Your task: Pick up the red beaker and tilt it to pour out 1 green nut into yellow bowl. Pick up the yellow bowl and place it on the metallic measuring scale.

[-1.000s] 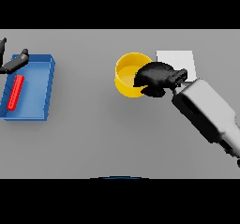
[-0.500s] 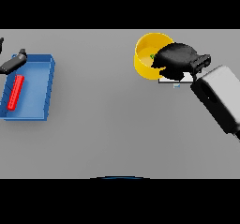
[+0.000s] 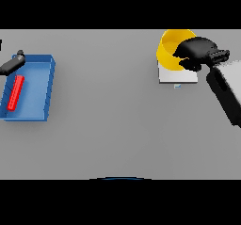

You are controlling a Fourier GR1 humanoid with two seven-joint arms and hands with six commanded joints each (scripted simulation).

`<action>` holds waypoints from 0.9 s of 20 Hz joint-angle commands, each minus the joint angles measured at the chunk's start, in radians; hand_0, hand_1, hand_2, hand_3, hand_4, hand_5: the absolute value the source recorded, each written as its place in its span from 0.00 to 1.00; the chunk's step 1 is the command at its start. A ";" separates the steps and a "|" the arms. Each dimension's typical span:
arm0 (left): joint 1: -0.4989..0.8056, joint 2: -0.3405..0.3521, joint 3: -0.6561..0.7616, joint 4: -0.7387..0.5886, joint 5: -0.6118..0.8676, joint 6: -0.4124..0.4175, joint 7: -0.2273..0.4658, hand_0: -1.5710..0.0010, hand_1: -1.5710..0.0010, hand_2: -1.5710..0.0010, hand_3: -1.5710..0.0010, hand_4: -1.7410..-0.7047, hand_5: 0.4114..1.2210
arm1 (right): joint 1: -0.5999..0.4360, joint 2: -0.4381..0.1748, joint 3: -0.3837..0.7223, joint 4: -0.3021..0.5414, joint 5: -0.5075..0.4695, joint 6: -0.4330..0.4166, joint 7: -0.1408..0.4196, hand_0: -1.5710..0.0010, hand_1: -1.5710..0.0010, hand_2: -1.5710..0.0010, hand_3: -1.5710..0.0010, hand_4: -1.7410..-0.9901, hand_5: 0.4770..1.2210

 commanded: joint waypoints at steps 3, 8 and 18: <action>0.002 -0.007 0.001 0.012 0.000 -0.001 -0.009 1.00 1.00 1.00 1.00 0.89 0.43 | -0.018 0.020 0.003 0.106 0.008 -0.047 -0.023 0.00 0.00 0.00 0.20 0.02 1.00; 0.001 0.002 0.000 0.013 -0.006 -0.005 -0.010 1.00 1.00 1.00 1.00 0.91 0.41 | -0.040 0.058 0.016 0.242 0.019 -0.129 -0.048 0.00 0.01 0.00 0.09 0.02 1.00; -0.016 -0.019 -0.003 0.020 -0.002 -0.009 -0.004 1.00 1.00 1.00 1.00 0.90 0.41 | -0.083 0.097 0.027 0.398 -0.009 -0.143 -0.092 0.02 0.08 0.05 0.35 0.11 1.00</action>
